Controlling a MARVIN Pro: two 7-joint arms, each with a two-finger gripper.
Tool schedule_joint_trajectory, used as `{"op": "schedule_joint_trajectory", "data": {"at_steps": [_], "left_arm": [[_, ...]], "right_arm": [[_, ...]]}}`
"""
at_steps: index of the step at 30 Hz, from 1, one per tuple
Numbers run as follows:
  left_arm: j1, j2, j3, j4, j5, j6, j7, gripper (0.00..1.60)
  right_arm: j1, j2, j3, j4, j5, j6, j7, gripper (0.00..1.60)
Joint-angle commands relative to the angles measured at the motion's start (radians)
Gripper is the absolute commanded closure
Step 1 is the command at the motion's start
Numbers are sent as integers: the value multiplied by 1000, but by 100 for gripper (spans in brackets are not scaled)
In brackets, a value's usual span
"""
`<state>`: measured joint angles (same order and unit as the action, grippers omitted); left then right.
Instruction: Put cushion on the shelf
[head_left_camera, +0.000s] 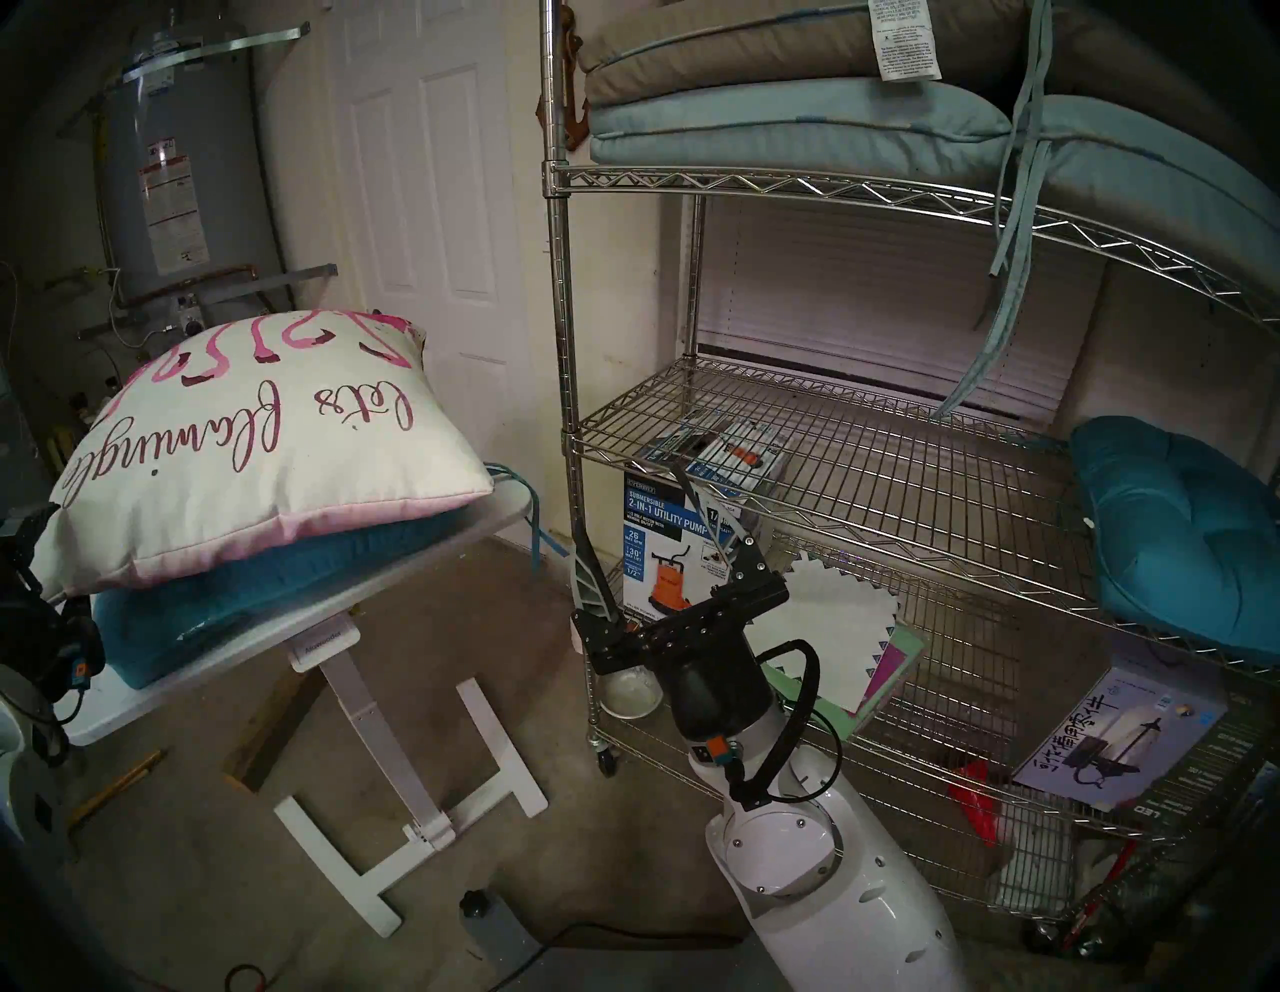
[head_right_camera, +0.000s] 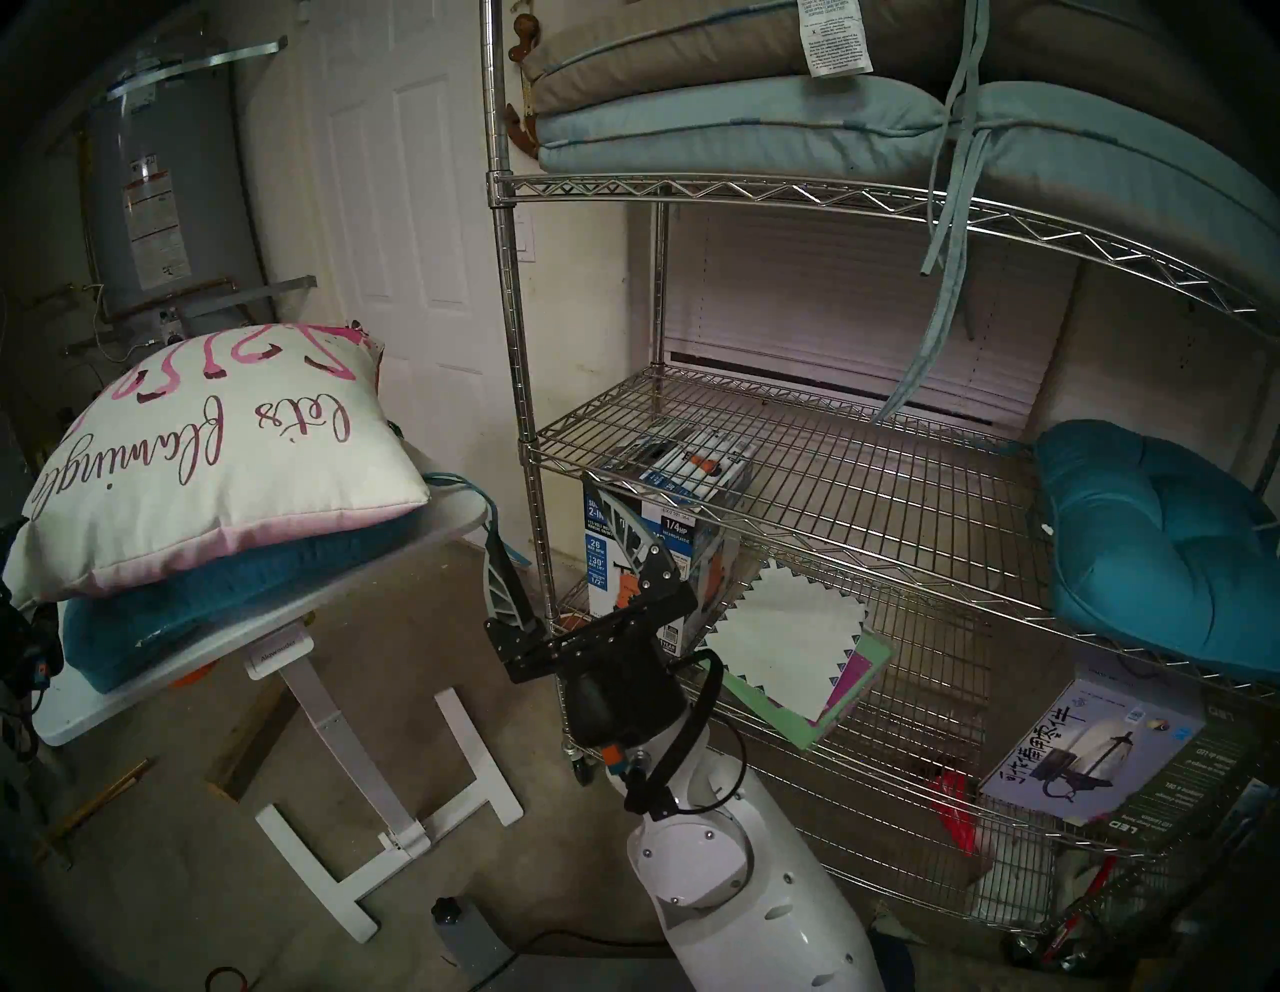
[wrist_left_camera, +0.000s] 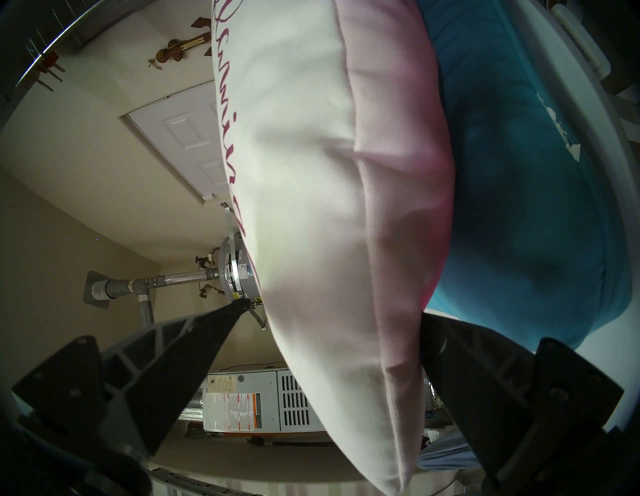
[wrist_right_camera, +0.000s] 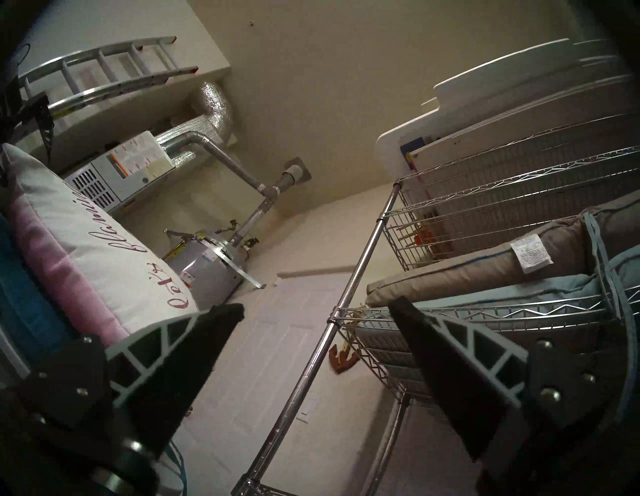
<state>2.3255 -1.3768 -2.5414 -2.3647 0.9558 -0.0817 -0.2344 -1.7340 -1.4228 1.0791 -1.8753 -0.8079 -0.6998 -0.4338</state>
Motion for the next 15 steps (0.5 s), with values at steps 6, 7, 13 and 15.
{"op": "schedule_joint_trajectory", "data": {"at_steps": [6,7,13,15], "left_arm": [[-5,-5,-10,-11,1,-4,1,0],[-6,-6,-10,-11,1,-4,1,0],[-10,-8,-11,-11,4,-8,-2,0],[-12,-9,-11,-11,5,-9,-3,0]], "right_arm": [[164,-40,-104,56,-196,-18,-25,0],[176,-49,-106,66,-207,-21,-25,0],[241,-60,-91,99,-287,-49,-11,0],[255,-60,-76,104,-328,-67,2,0]]}}
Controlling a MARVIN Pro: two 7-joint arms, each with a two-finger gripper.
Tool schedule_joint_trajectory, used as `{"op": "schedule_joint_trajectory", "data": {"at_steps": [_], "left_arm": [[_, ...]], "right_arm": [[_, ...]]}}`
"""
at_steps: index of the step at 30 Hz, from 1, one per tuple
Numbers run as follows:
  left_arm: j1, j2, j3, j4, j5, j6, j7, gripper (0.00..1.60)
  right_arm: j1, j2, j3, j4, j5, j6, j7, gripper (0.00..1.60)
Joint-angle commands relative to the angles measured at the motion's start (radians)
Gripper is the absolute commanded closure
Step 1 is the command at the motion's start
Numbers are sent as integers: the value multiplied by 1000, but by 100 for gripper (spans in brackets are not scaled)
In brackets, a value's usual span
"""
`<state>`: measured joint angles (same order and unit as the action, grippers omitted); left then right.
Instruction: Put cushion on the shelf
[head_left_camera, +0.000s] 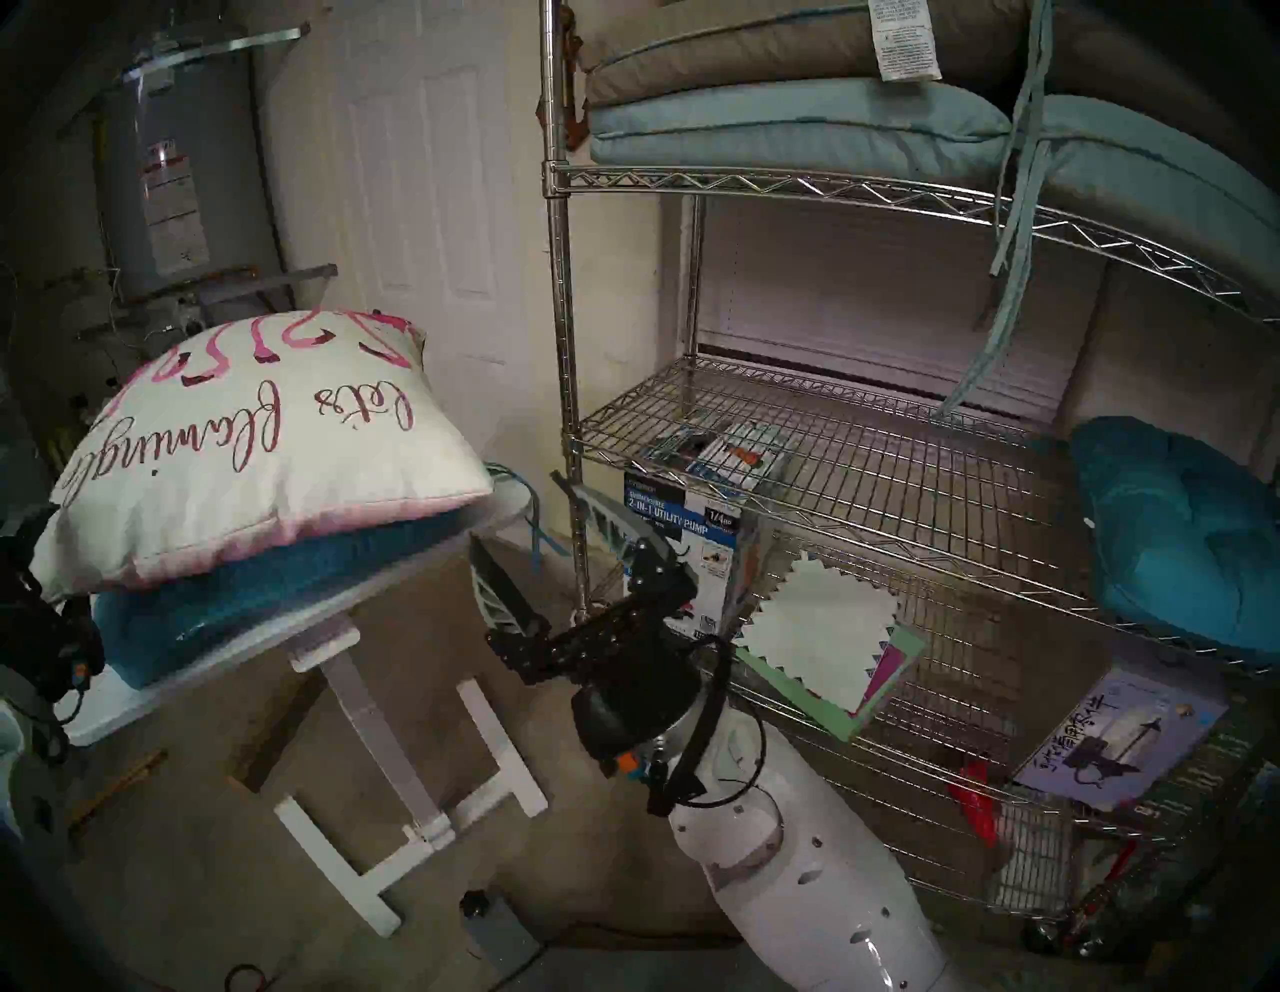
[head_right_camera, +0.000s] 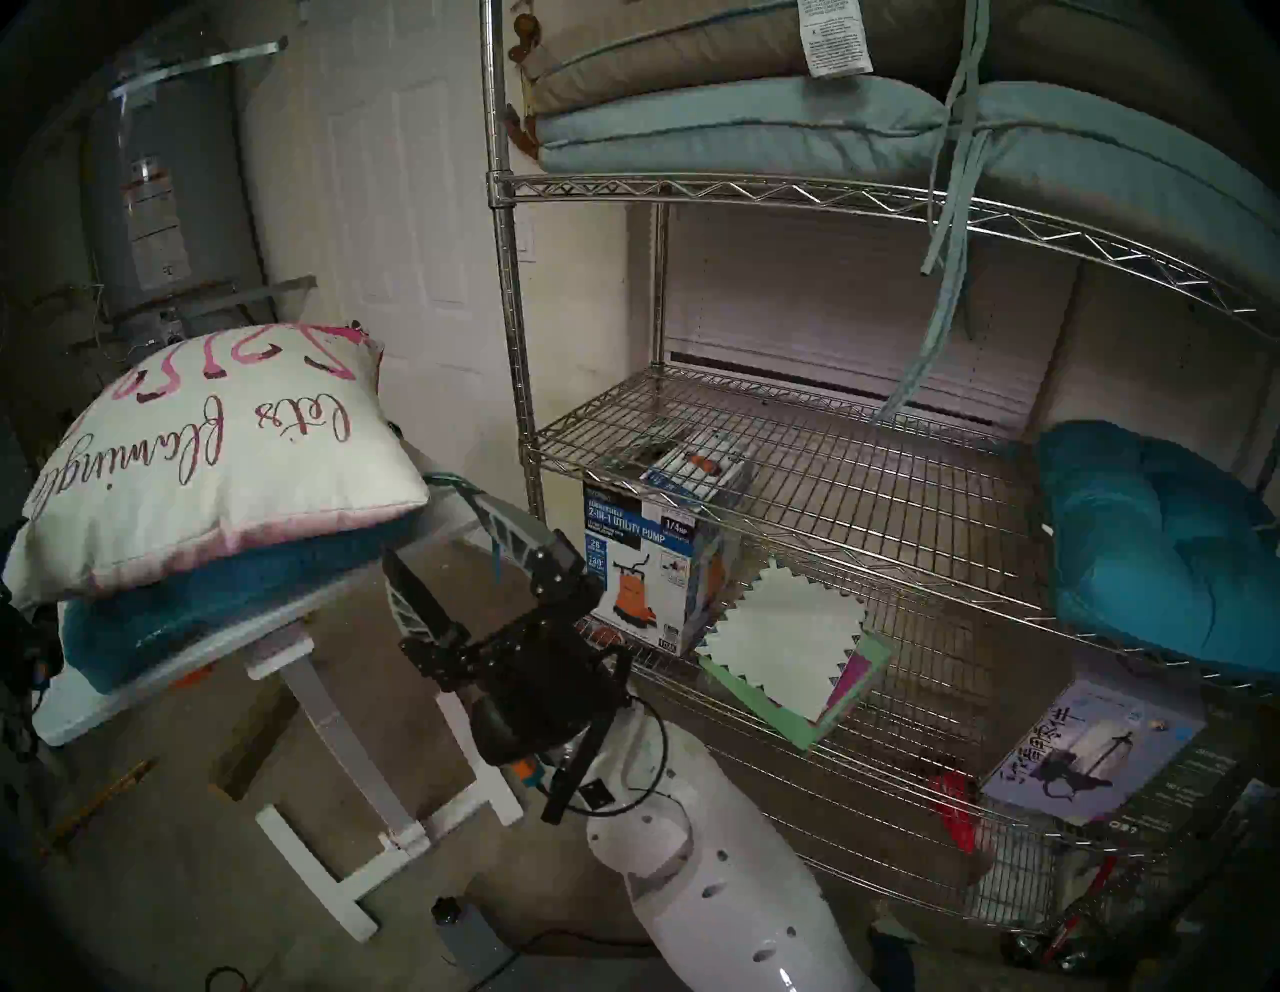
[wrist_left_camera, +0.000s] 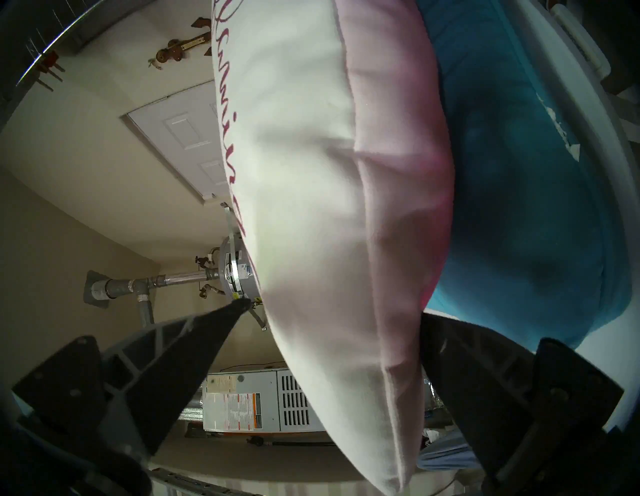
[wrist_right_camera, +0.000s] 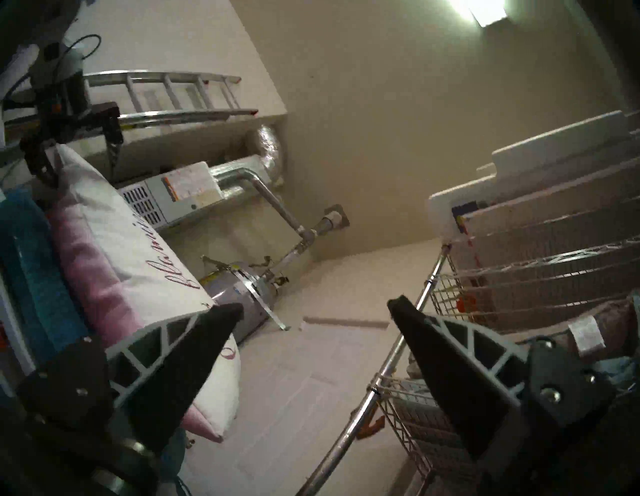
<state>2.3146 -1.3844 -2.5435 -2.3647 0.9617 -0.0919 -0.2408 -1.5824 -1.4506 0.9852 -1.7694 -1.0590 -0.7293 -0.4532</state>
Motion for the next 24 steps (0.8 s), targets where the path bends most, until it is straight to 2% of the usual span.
{"op": "schedule_joint_trajectory", "data": {"at_steps": [1,5,8,16,17,20,24], "left_arm": [[-2,-2,-9,-11,-1,0,3,0],[-5,-4,-10,-11,1,-3,1,0],[-6,-5,-10,-11,1,-4,0,0],[-12,-10,-11,-11,4,-9,-3,0],[-13,-11,-12,-11,5,-11,-4,0],[-15,-12,-12,-11,6,-12,-5,0],[-18,-14,-13,-11,7,-15,-7,0]], "right_arm": [[111,-34,24,1,-90,-41,31,0],[158,-32,29,15,-162,-78,57,0],[178,-42,28,32,-174,-94,56,0],[260,-60,16,106,-271,-151,47,0],[294,-59,9,131,-287,-151,47,0],[310,-71,12,158,-297,-152,35,0],[328,-107,23,198,-318,-116,27,0]]}}
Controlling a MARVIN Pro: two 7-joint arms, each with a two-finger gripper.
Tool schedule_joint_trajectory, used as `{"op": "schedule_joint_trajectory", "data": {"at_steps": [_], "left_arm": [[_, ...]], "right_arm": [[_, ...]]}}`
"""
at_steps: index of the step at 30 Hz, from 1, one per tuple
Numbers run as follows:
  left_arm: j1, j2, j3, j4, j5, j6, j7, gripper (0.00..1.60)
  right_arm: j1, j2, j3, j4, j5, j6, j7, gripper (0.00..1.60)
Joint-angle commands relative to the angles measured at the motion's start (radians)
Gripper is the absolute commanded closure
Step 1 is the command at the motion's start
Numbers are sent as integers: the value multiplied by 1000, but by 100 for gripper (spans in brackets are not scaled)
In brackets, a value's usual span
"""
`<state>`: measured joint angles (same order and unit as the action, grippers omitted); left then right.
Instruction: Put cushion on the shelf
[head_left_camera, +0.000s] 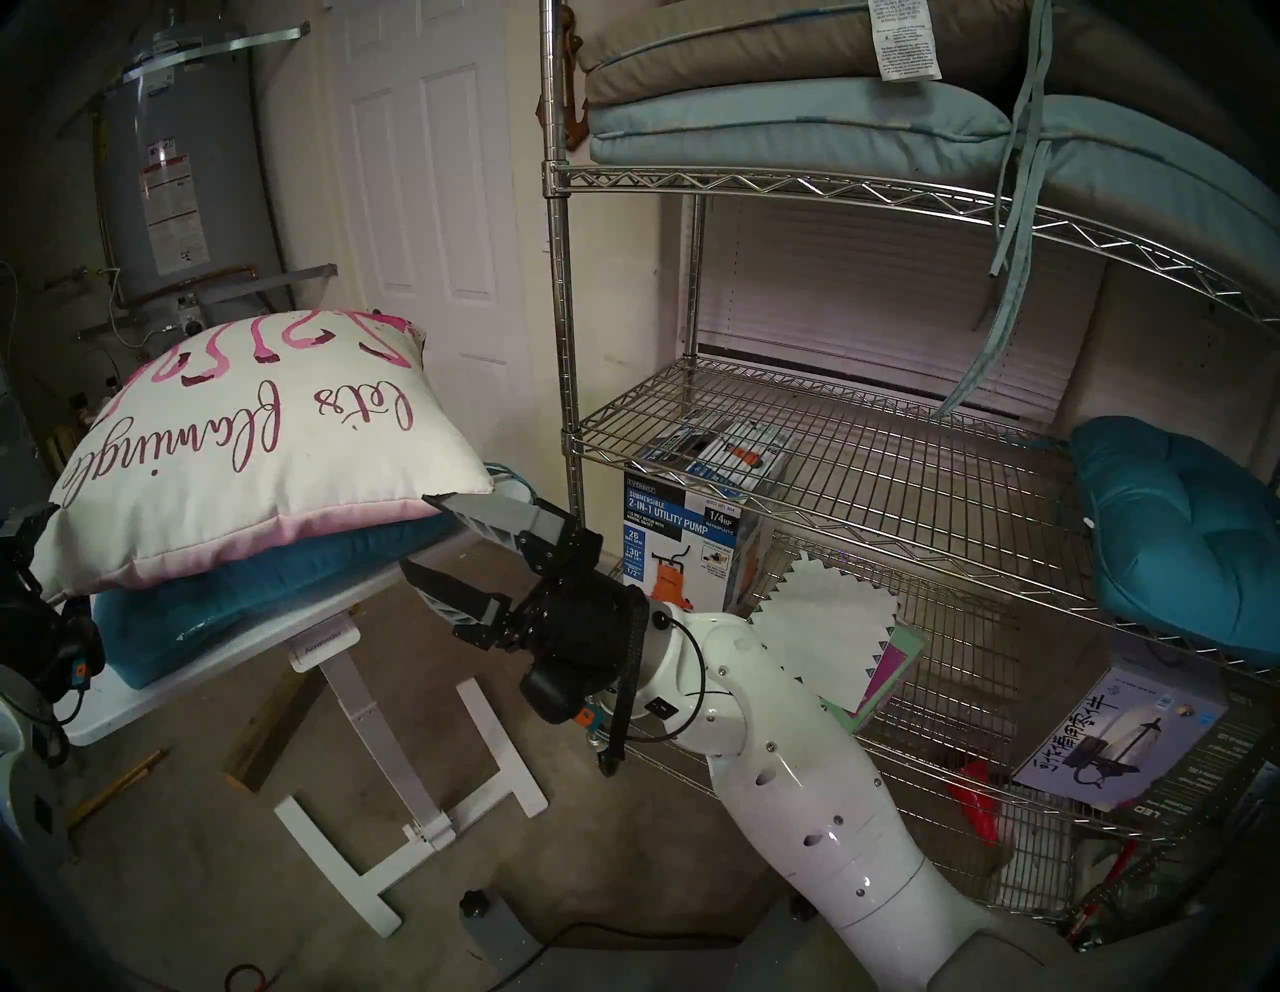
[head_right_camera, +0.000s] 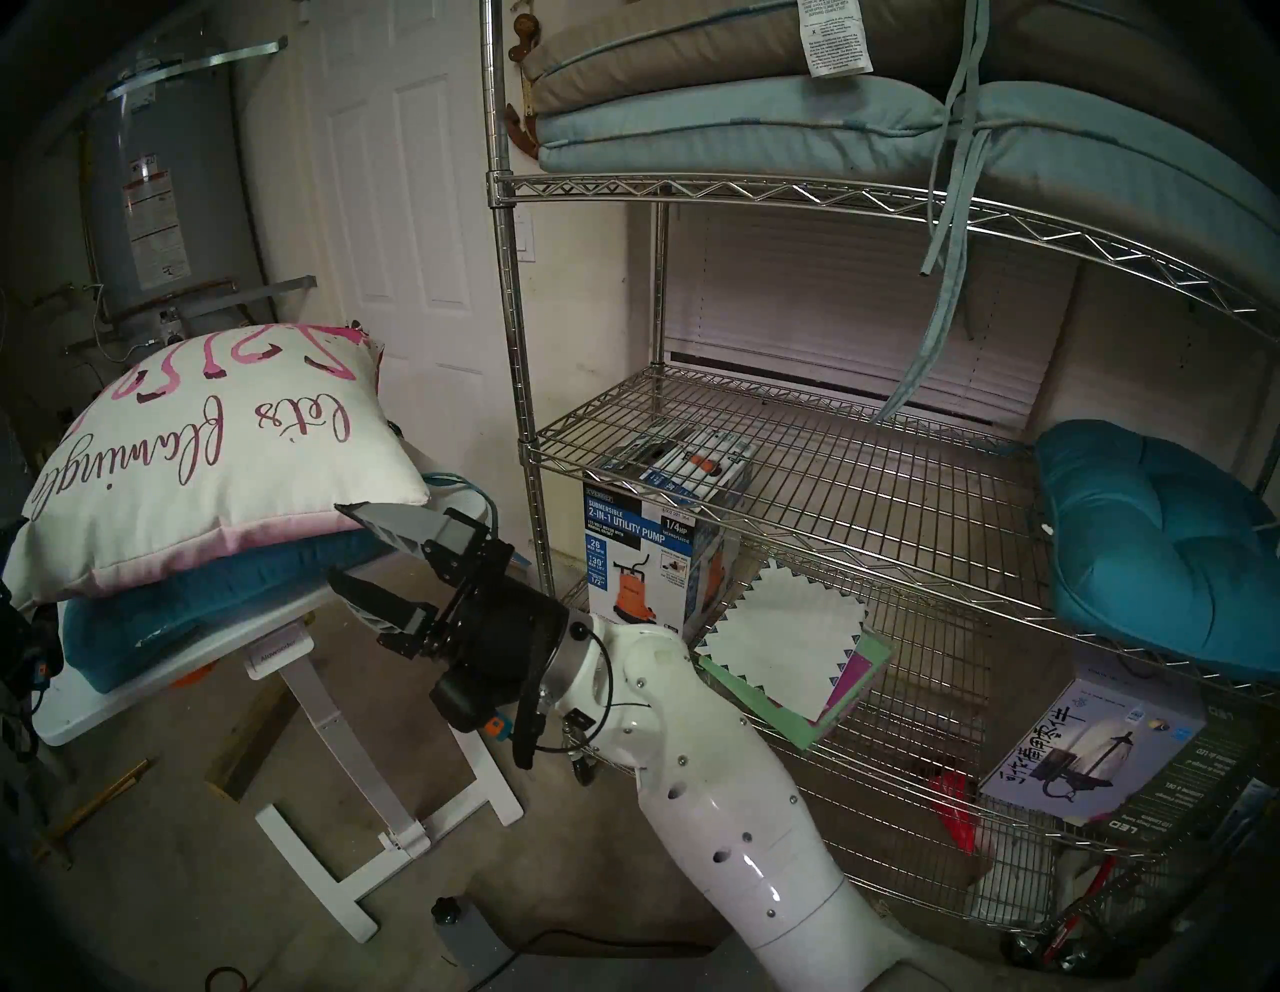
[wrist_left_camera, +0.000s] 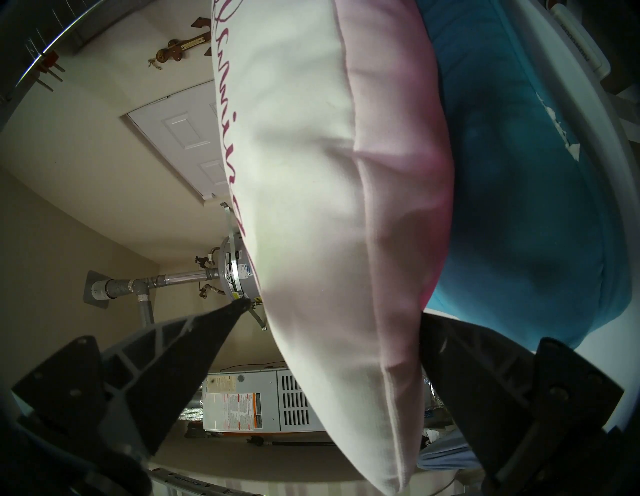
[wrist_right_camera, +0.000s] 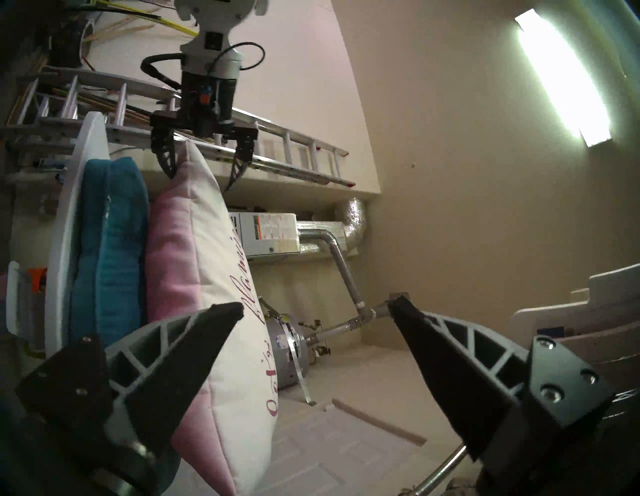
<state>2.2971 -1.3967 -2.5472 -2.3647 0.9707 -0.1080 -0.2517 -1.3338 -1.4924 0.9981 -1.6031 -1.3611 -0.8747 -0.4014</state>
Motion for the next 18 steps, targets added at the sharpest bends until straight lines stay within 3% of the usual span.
{"op": "schedule_joint_trajectory", "data": {"at_steps": [1,11,18], "left_arm": [[-1,-2,-9,-11,-1,0,3,0],[-8,-6,-10,-11,2,-6,-1,0],[-13,-10,-12,-12,4,-11,-4,0]], "right_arm": [[87,-70,10,31,-42,48,-24,0],[127,-126,-1,77,-64,84,-8,0],[142,-131,-12,110,-93,89,-28,0]]}}
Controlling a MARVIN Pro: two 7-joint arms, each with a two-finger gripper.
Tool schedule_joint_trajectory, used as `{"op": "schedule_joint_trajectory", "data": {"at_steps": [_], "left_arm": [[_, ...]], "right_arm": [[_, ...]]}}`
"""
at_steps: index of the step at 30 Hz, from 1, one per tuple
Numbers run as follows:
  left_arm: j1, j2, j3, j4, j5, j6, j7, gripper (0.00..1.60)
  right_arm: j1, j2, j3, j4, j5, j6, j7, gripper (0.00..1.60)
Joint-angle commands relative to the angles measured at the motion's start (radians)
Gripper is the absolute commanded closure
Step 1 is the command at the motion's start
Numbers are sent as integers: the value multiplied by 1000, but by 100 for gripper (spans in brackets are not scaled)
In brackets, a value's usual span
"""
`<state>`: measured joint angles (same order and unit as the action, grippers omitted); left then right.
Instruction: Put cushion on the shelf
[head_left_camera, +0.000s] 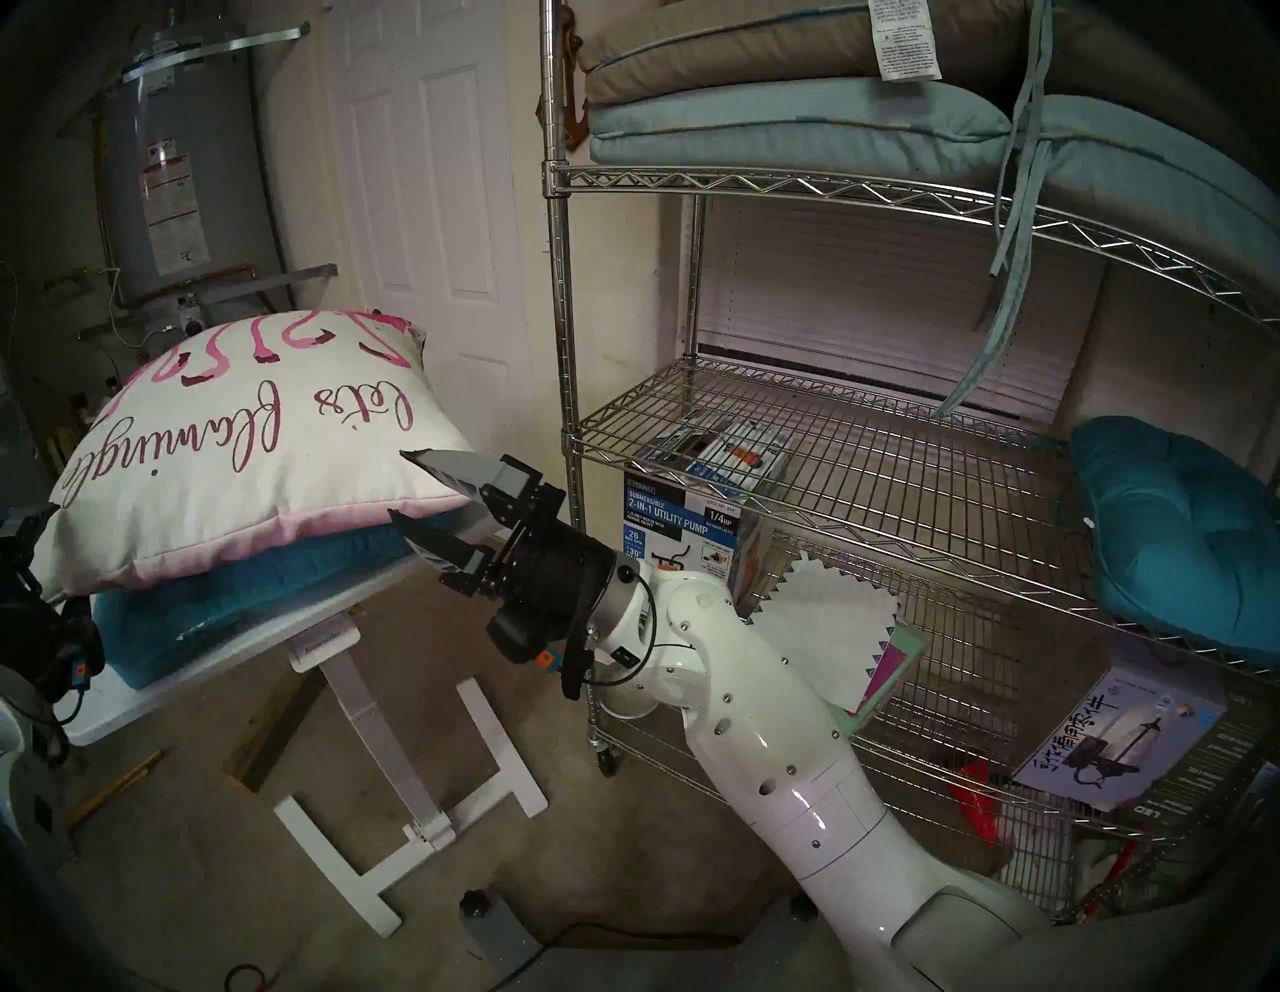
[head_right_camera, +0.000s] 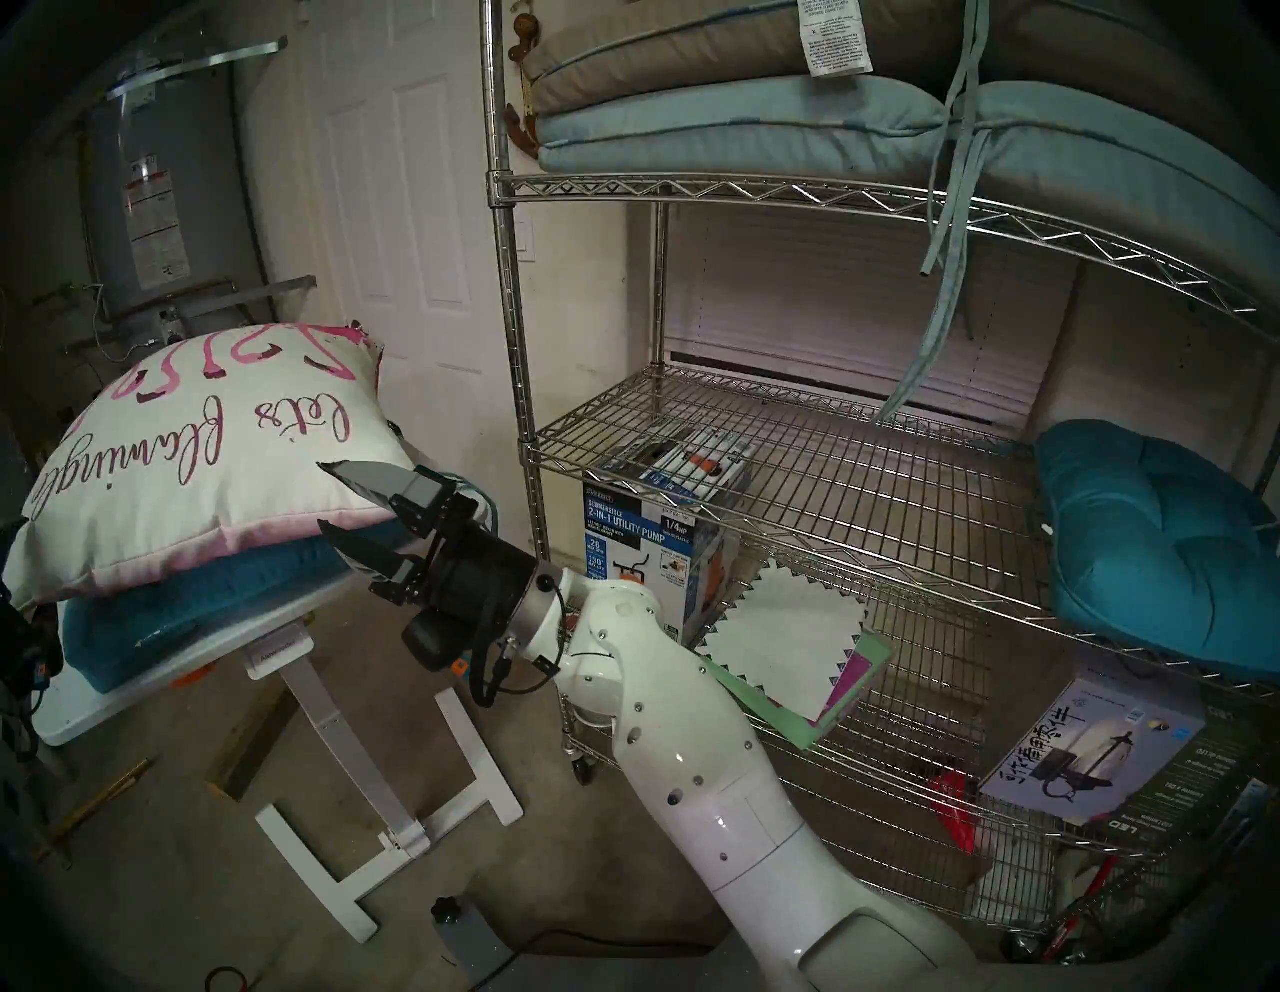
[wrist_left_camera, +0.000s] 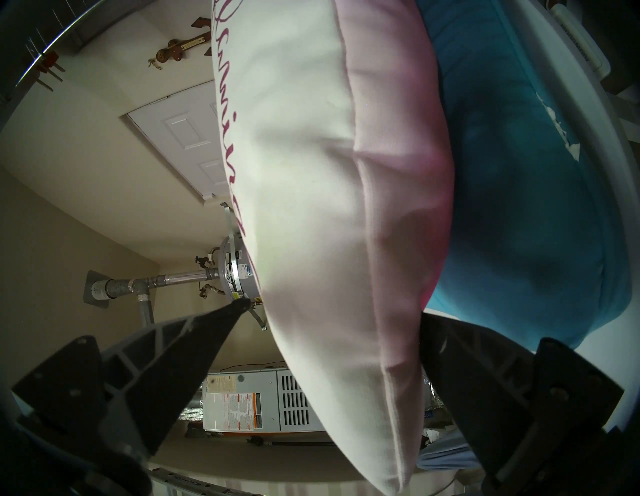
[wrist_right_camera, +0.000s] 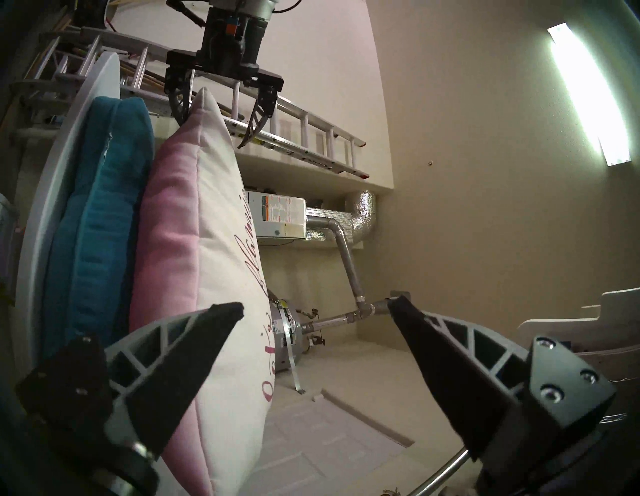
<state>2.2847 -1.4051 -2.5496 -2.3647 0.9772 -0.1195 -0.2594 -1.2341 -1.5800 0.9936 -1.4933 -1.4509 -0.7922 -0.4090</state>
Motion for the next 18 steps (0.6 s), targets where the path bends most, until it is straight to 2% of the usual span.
{"op": "schedule_joint_trajectory", "data": {"at_steps": [1,8,12,13,17,18], "left_arm": [[-1,-2,-9,-12,-2,0,3,0],[-6,-6,-10,-12,0,-5,0,0],[-9,-8,-11,-12,1,-8,-2,0],[-13,-10,-12,-12,3,-11,-4,0],[-13,-10,-12,-12,3,-11,-4,0],[-13,-10,-12,-12,3,-11,-5,0]], "right_arm": [[43,-44,-8,2,-5,7,-23,0],[46,-46,-8,8,-14,7,-35,0],[27,-34,-8,-8,-12,11,2,0],[51,-27,-21,24,-37,5,7,0],[51,-27,-21,24,-37,5,7,0],[64,-32,-25,55,-51,10,-10,0]]}}
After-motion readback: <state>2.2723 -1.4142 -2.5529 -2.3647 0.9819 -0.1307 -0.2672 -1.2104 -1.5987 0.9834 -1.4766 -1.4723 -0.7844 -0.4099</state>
